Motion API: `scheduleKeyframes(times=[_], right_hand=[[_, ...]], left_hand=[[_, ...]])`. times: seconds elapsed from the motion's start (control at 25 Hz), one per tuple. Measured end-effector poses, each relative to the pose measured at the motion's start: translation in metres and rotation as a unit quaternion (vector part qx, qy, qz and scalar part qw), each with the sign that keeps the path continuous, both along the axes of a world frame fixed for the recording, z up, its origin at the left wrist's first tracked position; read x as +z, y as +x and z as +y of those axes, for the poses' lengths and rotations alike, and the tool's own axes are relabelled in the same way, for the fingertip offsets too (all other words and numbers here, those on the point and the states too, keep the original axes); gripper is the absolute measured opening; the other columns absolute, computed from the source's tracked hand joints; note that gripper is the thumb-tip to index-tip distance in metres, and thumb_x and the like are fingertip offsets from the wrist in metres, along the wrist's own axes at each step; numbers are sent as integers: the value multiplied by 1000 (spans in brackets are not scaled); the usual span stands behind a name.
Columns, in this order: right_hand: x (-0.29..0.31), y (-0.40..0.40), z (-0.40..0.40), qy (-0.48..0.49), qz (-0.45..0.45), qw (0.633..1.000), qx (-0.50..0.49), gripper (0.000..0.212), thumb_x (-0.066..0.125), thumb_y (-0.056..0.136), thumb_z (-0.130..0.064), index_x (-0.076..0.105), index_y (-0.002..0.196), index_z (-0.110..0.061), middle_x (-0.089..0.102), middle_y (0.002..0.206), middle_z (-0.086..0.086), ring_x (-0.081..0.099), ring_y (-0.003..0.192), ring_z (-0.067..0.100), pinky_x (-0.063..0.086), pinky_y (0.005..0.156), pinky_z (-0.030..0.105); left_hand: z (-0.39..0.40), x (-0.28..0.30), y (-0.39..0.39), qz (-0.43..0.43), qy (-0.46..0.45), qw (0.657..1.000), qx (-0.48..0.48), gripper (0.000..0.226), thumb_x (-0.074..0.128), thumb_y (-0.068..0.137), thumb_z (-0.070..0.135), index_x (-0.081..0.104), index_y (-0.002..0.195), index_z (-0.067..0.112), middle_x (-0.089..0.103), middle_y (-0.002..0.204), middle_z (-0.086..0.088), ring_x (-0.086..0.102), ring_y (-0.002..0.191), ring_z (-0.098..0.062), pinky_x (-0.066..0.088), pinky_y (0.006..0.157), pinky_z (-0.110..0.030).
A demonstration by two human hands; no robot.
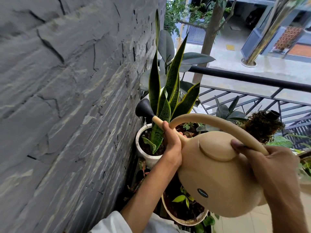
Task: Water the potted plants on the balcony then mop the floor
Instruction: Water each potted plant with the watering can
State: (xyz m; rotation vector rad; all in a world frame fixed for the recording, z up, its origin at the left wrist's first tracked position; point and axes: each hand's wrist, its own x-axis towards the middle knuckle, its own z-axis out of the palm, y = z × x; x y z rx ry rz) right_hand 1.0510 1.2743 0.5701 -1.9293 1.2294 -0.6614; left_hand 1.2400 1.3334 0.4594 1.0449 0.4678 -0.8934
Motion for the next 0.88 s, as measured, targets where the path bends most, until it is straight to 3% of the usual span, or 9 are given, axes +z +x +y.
scheduleKeyframes(times=[0.16,0.28,0.52,0.88], right_hand=[[-4,7,1,0,10,1000,-9,33,86,72,-55,79,69,-23,63,46,-1,64,60,30,51,61,38],[-2,10,-2,4,14,1000,-14,35,85,73,-55,80,72,-20,63,47,-10,61,58,29,46,58,34],[0,12,-1,7,21,1000,-7,36,85,74,-54,78,66,-19,60,43,-10,56,54,28,41,56,33],[-4,10,0,5,16,1000,-13,36,86,73,-53,77,67,-19,62,47,-13,59,57,30,44,57,34]], left_hand=[[3,2,8,6,-4,1000,-6,61,33,101,69,53,103,11,52,83,-6,55,67,-18,49,62,-30],[3,3,10,8,-8,1000,-7,69,33,100,71,60,114,9,56,95,-10,58,73,-20,50,65,-31],[2,7,13,19,-7,1000,-12,63,33,101,70,54,105,10,52,77,-4,56,66,-18,50,63,-31],[4,6,9,17,-5,999,-27,65,30,102,70,56,97,11,52,75,-4,55,67,-18,48,64,-31]])
